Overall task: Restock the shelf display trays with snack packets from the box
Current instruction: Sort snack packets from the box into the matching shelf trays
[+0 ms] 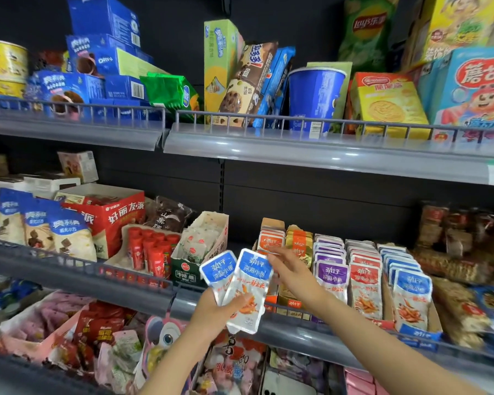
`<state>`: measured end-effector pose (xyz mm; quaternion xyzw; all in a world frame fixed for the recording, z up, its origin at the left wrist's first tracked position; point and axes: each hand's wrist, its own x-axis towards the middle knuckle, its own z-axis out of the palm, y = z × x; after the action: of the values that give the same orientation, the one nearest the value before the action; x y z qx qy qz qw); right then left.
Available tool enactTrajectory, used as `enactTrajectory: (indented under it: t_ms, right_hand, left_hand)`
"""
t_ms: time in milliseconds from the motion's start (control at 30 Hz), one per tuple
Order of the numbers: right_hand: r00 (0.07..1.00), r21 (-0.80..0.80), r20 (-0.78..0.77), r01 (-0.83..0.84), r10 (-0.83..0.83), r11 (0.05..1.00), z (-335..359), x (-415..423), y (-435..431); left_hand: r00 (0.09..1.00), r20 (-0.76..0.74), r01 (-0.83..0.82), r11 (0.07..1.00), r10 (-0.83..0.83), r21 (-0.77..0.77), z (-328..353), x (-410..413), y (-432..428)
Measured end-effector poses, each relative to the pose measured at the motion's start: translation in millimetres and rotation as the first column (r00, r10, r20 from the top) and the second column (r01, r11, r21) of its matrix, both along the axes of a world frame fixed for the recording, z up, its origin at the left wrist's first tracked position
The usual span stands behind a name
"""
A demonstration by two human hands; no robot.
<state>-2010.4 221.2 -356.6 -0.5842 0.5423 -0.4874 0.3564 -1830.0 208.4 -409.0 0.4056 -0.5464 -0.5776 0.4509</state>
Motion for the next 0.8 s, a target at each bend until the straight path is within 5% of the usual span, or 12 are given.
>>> enactTrajectory:
  t_ms: [100,433,633,800]
  right_hand:
    - [0.990,0.033,0.116,-0.091,0.087,0.995,1,-8,25]
    - [0.992,-0.019,-0.122,0.025,-0.027,1.000,9,-95,92]
    - [0.979,0.030,0.073,0.189,-0.190,0.982,5,-156,124]
    - [0.934,0.184,0.336,0.064,-0.124,0.981,0,-201,139]
  left_hand:
    - [0.998,0.029,0.060,0.997,-0.059,-0.044,9,-20,14]
    - [0.828,0.386,0.477,0.873,-0.406,-0.104,27,-102,65]
    - [0.768,0.392,0.585,0.805,-0.507,-0.105,35,-157,90]
    - [0.769,0.409,0.591,0.791,-0.492,-0.160,40,-190,95]
